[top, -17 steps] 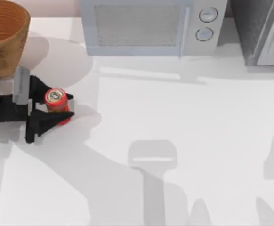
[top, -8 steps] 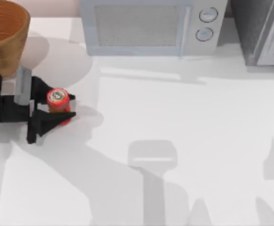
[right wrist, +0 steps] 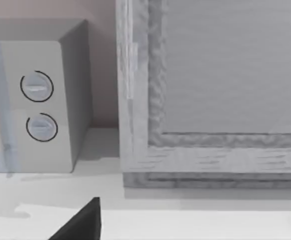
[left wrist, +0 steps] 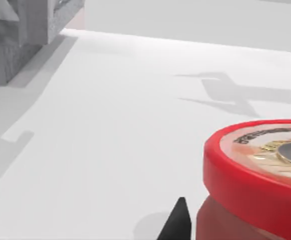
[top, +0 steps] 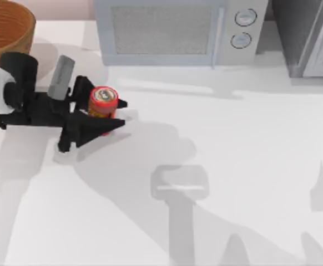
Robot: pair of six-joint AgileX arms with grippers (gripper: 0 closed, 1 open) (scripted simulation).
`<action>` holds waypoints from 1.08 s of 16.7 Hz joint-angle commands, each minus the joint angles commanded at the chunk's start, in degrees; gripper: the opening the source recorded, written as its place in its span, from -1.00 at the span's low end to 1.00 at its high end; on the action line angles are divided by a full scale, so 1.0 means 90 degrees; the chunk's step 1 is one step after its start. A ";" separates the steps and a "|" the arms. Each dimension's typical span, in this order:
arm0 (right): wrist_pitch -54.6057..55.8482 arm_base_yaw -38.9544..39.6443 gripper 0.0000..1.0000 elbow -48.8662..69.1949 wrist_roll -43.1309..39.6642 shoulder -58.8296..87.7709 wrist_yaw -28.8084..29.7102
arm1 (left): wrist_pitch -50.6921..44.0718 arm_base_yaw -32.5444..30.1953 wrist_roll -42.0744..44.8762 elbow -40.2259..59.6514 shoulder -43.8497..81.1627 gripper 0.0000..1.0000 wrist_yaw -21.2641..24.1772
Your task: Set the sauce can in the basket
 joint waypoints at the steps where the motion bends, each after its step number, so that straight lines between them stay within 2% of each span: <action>1: 0.0000 0.0000 1.00 0.0000 0.0000 0.0000 0.0000 | 0.0202 0.0071 -0.0496 0.0139 -0.0232 -1.00 -0.0002; 3: 0.0000 0.0000 1.00 0.0000 0.0000 0.0000 0.0000 | 0.0539 0.0422 -0.1467 0.0592 -0.0550 -1.00 -0.0067; 6: 0.0000 0.0000 1.00 0.0000 0.0000 0.0000 0.0000 | 0.0841 0.1431 -0.2708 0.1482 -0.0686 -1.00 -0.0326; 11: 0.0000 0.0000 1.00 0.0000 0.0000 0.0000 0.0000 | 0.0882 0.3349 -0.3785 0.2927 -0.0584 -1.00 -0.0991; 14: 0.0000 0.0000 1.00 0.0000 0.0000 0.0000 0.0000 | 0.0812 0.3803 -0.3961 0.3307 -0.0512 -1.00 -0.1256; 18: 0.0000 0.0000 1.00 0.0000 0.0000 0.0000 0.0000 | 0.0807 0.3823 -0.3969 0.3326 -0.0507 -1.00 -0.1270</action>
